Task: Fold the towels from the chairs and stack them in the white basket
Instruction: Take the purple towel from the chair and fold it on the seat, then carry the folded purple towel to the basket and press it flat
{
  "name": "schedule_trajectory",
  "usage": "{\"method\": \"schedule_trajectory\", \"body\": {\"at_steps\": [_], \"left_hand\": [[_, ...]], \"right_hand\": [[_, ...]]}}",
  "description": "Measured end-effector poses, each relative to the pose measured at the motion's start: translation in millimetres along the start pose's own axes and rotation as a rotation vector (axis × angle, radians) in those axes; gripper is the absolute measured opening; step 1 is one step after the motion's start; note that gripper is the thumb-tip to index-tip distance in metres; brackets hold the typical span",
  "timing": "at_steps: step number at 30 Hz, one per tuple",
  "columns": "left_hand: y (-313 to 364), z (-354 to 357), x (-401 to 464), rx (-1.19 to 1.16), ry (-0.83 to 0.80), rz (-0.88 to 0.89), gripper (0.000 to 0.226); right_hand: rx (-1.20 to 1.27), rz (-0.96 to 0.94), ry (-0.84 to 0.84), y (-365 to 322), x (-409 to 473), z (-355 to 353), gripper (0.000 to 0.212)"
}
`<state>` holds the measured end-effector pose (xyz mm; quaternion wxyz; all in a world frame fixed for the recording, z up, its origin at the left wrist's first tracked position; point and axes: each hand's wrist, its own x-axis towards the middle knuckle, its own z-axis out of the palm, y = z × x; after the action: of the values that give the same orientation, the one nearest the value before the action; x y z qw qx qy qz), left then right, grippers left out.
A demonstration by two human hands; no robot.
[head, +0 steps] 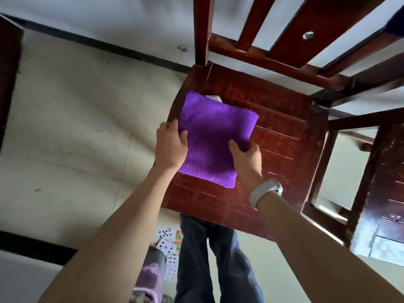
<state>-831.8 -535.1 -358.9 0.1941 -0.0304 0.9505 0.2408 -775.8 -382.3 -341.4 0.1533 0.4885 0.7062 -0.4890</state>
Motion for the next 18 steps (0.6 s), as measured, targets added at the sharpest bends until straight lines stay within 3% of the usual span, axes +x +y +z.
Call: {"method": "schedule_trajectory", "body": {"at_steps": [6,8,10,14,16,18], "left_hand": [[2,-13,2,-0.164,-0.057,-0.049,0.029],[6,-22,-5,-0.347,-0.093,-0.071,0.018],[14,-31,-17,-0.634,-0.155,-0.25,0.016],[24,-45,-43,-1.162,-0.4,-0.622,0.033],[27,-48,-54,-1.321,-0.564,-0.655,0.044],[32,-47,-68,-1.321,-0.67,-0.599,0.062]], "right_hand": [[-0.014,-0.231,-0.068,-23,-29,-5,0.028],[-0.104,-0.342,-0.129,-37,-48,-17,0.028],[-0.187,-0.398,-0.2,-52,-68,-31,0.032],[-0.142,-0.483,-0.285,-69,-99,-66,0.035],[-0.029,-0.469,-0.296,-69,-108,-88,0.027],[0.114,-0.392,-0.271,-61,-112,-112,0.021]]}}
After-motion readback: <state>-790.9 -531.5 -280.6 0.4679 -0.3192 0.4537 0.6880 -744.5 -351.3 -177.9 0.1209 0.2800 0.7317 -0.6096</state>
